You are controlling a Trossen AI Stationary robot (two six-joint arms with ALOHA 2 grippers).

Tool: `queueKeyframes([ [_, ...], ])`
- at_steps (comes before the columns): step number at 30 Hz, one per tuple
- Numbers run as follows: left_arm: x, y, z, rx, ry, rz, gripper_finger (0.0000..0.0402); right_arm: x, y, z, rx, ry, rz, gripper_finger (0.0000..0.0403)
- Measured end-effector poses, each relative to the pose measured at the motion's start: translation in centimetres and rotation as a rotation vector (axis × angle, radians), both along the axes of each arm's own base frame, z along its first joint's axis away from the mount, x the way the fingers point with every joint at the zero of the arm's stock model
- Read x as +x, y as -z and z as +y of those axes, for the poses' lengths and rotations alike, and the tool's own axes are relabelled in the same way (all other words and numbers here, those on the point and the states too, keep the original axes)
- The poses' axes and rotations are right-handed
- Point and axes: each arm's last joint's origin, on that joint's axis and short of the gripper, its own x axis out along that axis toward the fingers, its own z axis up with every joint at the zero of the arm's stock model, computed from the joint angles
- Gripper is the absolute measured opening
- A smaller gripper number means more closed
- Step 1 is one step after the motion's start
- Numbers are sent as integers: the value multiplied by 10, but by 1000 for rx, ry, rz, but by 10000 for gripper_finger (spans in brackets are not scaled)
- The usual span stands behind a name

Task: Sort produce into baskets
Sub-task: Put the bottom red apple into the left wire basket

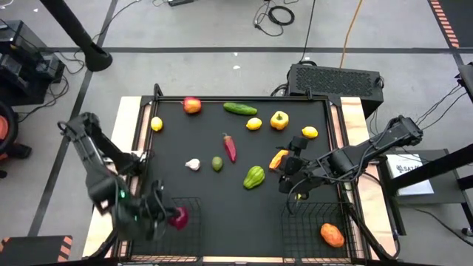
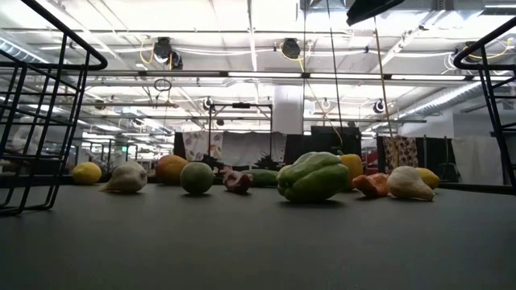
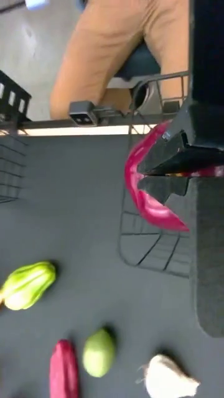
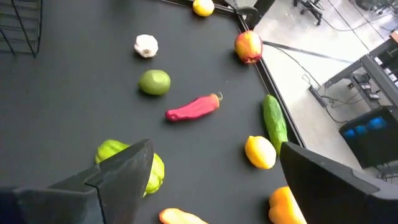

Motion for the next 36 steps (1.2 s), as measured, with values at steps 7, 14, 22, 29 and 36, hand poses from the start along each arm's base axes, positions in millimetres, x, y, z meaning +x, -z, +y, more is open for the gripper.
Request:
queueKeyframes([
  [7, -11, 34, -32, 40, -82, 98, 4, 2, -2, -1, -5, -7, -15, 341],
  [14, -35, 56, -50, 77, -149, 177, 11, 3, -2, -1, -6, -10, -18, 341],
  [22, -57, 82, -64, 110, -144, 224, 13, 3, -2, 0, 8, -24, -11, 341],
  [29, -66, 106, -58, 148, -234, 372, 16, 3, -2, 0, 10, -25, -10, 341],
  [36, -71, 110, -46, 150, -438, 405, 73, 3, -2, 0, 11, -23, -11, 341],
])
